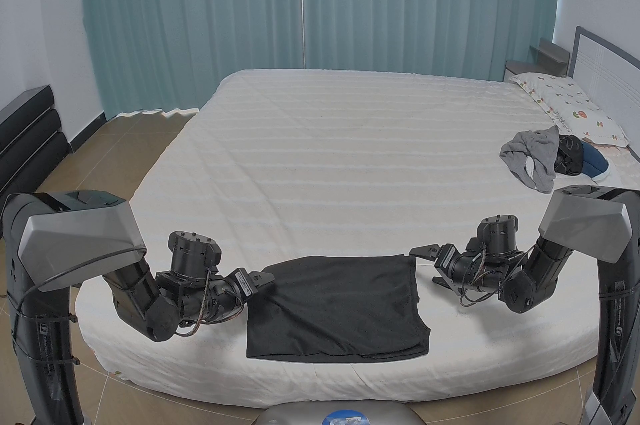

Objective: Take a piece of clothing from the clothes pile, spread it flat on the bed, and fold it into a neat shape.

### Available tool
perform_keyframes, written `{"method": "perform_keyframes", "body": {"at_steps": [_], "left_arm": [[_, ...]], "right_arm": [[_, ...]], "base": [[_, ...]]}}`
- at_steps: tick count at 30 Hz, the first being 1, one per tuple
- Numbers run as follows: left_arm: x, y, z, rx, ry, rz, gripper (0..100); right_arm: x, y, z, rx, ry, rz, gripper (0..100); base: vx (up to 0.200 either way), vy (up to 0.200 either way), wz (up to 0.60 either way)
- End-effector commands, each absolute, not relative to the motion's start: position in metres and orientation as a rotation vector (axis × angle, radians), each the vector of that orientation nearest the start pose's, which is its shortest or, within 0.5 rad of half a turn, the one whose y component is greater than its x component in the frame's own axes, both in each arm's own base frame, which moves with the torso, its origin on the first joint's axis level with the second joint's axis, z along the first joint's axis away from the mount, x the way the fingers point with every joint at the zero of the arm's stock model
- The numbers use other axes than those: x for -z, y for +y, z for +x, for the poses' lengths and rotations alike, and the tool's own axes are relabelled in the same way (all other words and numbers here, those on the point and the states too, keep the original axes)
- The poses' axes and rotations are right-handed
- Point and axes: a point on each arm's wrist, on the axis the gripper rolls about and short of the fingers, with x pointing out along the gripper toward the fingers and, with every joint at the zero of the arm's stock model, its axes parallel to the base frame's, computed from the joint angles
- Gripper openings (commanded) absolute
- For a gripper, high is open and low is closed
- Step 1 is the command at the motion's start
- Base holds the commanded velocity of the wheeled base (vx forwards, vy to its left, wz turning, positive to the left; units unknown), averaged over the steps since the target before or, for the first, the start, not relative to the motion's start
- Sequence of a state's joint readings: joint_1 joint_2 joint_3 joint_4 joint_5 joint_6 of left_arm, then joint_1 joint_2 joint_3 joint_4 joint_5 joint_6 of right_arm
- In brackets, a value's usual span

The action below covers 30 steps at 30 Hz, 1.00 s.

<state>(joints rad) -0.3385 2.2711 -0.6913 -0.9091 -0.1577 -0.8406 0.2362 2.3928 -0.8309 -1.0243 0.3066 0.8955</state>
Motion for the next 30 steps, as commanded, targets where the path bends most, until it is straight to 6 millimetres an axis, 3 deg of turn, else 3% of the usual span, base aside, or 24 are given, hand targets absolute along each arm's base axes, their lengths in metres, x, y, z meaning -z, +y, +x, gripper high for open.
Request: {"method": "perform_keyframes", "body": {"at_steps": [1, 6, 10, 15, 20, 27, 28, 30], "left_arm": [[0.009, -0.117, 0.328, 0.159, 0.825, -0.735, 100], [0.0, -0.106, 0.332, 0.133, 0.792, -0.781, 100], [-0.014, -0.095, 0.336, 0.122, 0.742, -0.806, 100], [-0.016, -0.097, 0.331, 0.096, 0.732, -0.784, 100], [-0.045, -0.09, 0.317, 0.036, 0.632, -0.773, 100], [-0.1, -0.076, 0.282, 0.078, 0.494, -0.796, 100], [-0.1, -0.076, 0.282, 0.078, 0.494, -0.796, 100], [-0.12, -0.072, 0.265, 0.097, 0.432, -0.789, 100]], "right_arm": [[0.021, 0.098, 0.371, -0.254, 0.745, 0.868, 100], [0.022, 0.098, 0.371, -0.248, 0.741, 0.854, 100], [0.01, 0.105, 0.375, -0.245, 0.686, 0.806, 100], [0.009, 0.11, 0.371, -0.238, 0.657, 0.695, 100], [-0.005, 0.104, 0.364, -0.188, 0.602, 0.652, 100], [-0.059, 0.092, 0.327, -0.189, 0.497, 0.632, 100], [-0.059, 0.092, 0.327, -0.189, 0.497, 0.632, 100], [-0.078, 0.083, 0.311, -0.187, 0.457, 0.615, 100]], "base": [[0.0, 0.0, 0.0], [0.0, 0.0, 0.0], [0.0, 0.0, 0.0], [0.0, 0.0, 0.0], [0.0, 0.0, 0.0], [0.0, 0.0, 0.0], [0.0, 0.0, 0.0], [0.0, 0.0, 0.0]]}}
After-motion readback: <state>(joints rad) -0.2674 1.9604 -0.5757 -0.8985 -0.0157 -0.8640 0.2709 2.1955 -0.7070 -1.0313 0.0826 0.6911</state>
